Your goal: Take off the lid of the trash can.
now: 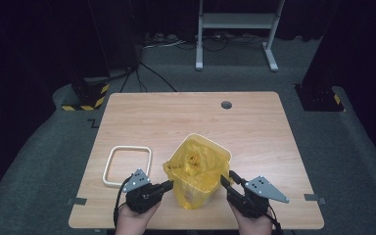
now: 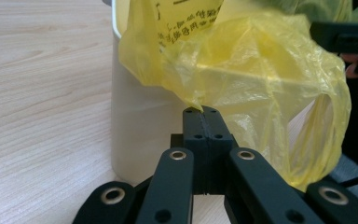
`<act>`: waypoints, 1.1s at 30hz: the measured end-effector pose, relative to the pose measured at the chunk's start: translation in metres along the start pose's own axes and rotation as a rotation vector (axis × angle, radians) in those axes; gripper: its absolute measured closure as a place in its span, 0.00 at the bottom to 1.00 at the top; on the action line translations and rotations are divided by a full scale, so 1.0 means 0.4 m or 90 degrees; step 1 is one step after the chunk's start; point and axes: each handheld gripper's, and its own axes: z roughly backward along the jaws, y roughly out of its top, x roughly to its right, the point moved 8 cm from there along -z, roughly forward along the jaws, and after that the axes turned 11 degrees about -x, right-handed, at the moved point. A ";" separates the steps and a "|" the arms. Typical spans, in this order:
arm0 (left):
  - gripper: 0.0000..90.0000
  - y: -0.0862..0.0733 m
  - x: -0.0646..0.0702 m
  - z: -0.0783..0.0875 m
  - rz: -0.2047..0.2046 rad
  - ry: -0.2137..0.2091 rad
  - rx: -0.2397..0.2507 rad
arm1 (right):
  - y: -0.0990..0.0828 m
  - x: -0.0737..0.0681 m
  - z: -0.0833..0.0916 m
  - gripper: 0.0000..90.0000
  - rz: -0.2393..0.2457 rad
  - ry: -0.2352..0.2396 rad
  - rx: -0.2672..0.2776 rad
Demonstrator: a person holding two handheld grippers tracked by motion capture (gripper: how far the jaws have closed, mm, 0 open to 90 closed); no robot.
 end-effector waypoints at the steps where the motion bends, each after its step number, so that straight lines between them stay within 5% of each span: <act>1: 1.00 -0.002 -0.002 -0.001 -0.003 0.002 -0.004 | -0.001 0.001 -0.001 0.70 -0.001 0.001 0.000; 13: 1.00 -0.028 -0.030 -0.027 -0.043 0.061 -0.059 | -0.031 0.001 -0.017 0.80 0.009 -0.003 -0.035; 25: 1.00 -0.028 -0.034 -0.030 -0.074 0.091 -0.065 | -0.068 0.001 -0.053 0.98 0.026 -0.003 -0.104; 29: 1.00 -0.027 -0.038 -0.028 -0.077 0.108 -0.064 | -0.067 0.007 -0.049 0.79 0.018 -0.010 -0.098; 33: 1.00 -0.026 -0.041 -0.024 -0.067 0.107 -0.058 | -0.034 0.022 -0.010 0.62 0.021 -0.031 -0.037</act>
